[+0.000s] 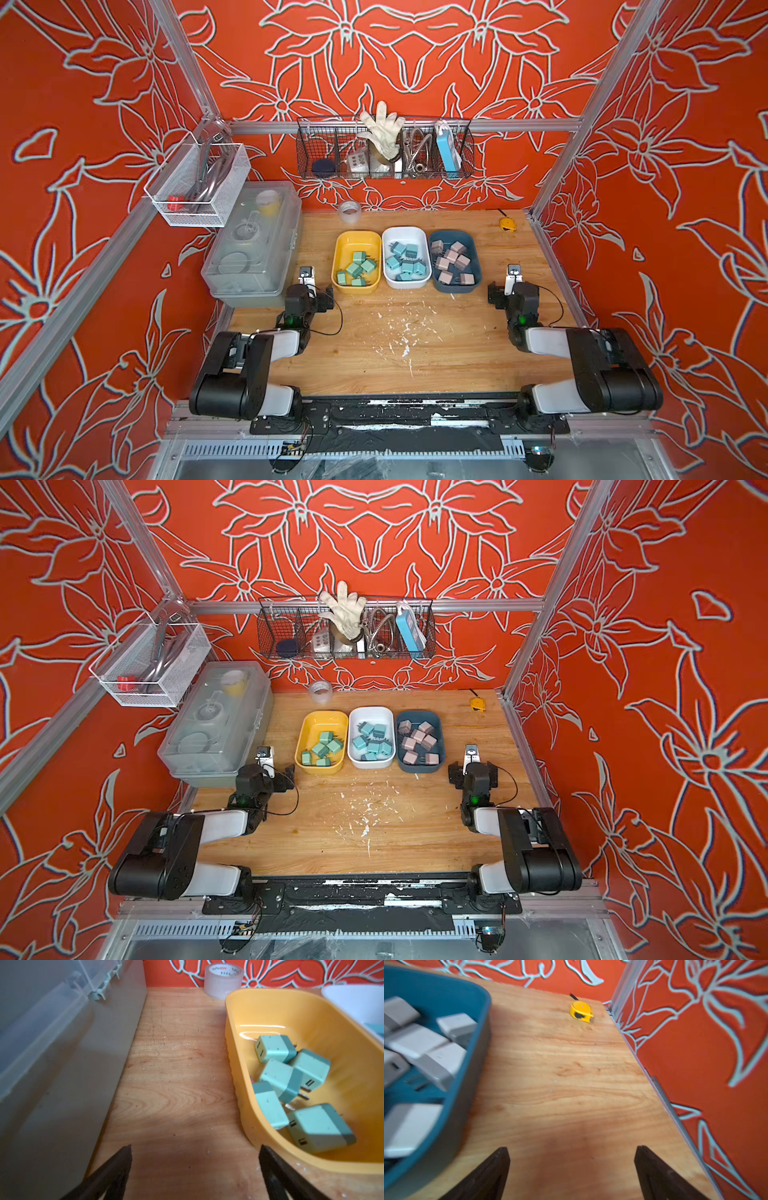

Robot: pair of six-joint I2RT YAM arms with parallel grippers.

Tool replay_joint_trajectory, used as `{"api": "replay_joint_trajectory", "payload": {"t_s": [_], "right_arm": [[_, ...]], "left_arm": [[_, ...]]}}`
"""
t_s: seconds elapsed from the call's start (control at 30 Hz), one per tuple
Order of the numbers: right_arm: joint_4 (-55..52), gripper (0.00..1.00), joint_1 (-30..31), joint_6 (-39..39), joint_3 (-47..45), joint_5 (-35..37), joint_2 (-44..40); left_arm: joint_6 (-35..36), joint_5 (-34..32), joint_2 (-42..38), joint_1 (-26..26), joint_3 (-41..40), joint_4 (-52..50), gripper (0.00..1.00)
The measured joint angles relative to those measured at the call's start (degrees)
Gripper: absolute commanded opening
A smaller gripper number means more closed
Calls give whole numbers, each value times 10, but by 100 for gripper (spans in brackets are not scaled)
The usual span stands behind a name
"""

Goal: Place the plugs by color into the storage box
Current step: Reset both arms

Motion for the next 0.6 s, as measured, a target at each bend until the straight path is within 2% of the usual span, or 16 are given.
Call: {"api": "replay_joint_trajectory", "payload": {"t_s": [0.6], "right_arm": [[2,99,-2,11,5,-21,0]], "left_arm": [[-3,0,0,1,0,9,99]]}}
